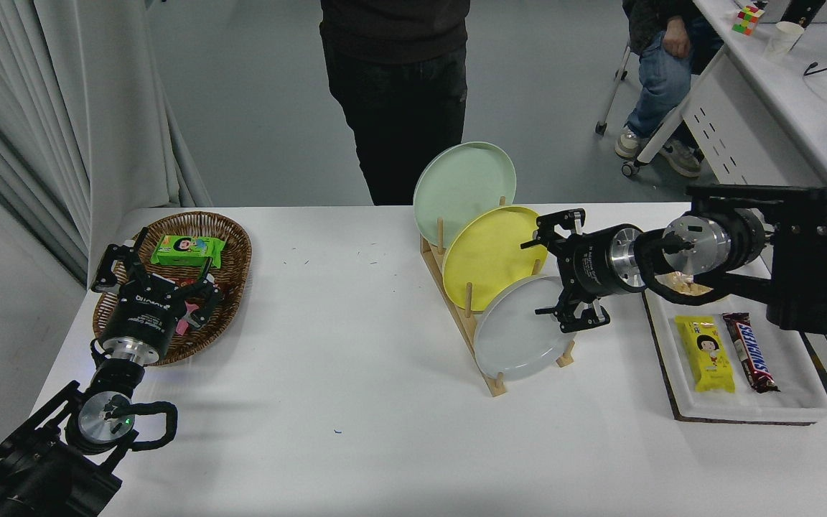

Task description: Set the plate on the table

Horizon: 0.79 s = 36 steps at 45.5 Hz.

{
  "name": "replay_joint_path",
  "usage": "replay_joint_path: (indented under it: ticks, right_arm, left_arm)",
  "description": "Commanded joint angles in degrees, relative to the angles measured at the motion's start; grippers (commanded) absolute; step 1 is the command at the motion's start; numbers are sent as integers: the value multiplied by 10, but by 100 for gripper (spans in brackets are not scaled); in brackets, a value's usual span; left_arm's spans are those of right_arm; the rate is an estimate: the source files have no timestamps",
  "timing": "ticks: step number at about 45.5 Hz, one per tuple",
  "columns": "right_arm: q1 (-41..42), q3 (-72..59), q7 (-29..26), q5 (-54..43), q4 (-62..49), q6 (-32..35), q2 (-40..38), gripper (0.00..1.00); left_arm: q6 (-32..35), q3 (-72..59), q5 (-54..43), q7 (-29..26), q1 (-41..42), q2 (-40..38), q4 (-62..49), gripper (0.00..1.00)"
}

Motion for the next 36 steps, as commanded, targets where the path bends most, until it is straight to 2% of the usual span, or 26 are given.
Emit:
replay_joint_path:
  ticks: [1, 8, 15, 18, 36]
  right_arm:
    - [-6, 3, -2, -8, -20, 1, 3, 82]
    - [-5, 3, -4, -4, -19, 3, 3, 75]
    - [-3, 3, -30, -4, -18, 15, 3, 74]
    - [-2, 3, -36, -1, -18, 18, 3, 71]
    - [-2, 4, -43, 2, -19, 21, 9, 61]
  left_arm:
    - [0, 0, 0, 0, 0, 0, 0, 98]
    - [0, 0, 0, 0, 0, 0, 0, 98]
    - [0, 0, 0, 0, 0, 0, 0, 98]
    - [0, 0, 0, 0, 0, 0, 0, 98]
    - [0, 0, 0, 0, 1, 0, 0, 98]
